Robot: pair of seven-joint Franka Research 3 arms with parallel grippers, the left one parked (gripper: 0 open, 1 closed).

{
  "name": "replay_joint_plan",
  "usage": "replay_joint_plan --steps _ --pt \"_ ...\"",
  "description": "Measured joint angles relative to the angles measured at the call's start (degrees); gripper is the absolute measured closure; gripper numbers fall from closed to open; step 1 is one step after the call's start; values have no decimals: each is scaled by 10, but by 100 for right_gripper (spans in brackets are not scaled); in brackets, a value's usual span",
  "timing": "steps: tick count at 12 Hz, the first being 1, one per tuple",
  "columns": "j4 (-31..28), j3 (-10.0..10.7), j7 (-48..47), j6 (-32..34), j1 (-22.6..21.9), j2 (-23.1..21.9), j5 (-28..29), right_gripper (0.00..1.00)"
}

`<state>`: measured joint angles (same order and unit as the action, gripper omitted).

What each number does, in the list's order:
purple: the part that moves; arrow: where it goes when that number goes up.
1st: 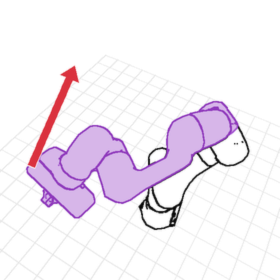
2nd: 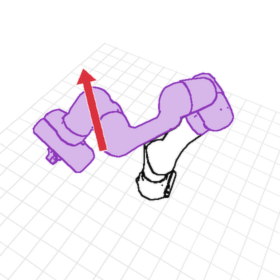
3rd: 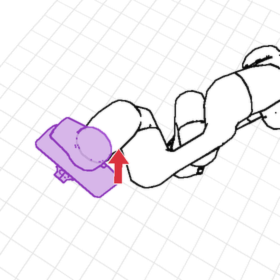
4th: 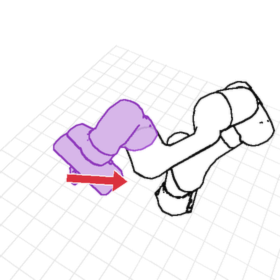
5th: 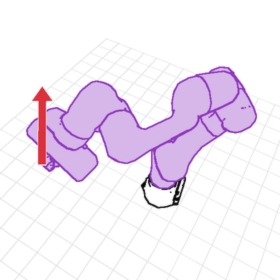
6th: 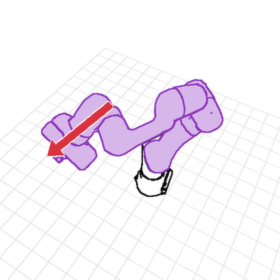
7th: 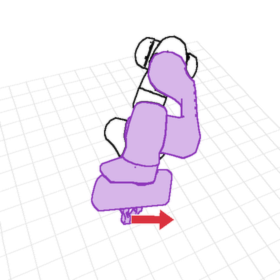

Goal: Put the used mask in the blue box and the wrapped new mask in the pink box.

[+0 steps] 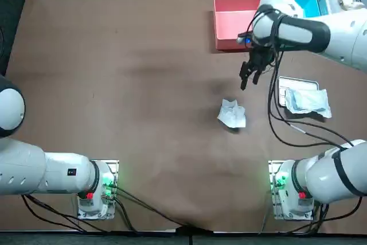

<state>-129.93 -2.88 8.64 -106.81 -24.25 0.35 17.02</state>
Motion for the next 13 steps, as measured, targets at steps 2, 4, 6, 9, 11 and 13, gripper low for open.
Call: replay_joint_plan --steps 2,4,6,9,11,13 --pt "-29 0 0 -42 -20 2 0 4" --pt "-60 0 0 -83 -36 3 0 4" --pt "-87 0 0 -117 -47 3 0 4" --pt "-127 0 1 -179 -60 4 0 4" --pt "-145 0 1 -207 -67 8 0 5" --pt "-152 0 1 -227 -69 19 0 11"
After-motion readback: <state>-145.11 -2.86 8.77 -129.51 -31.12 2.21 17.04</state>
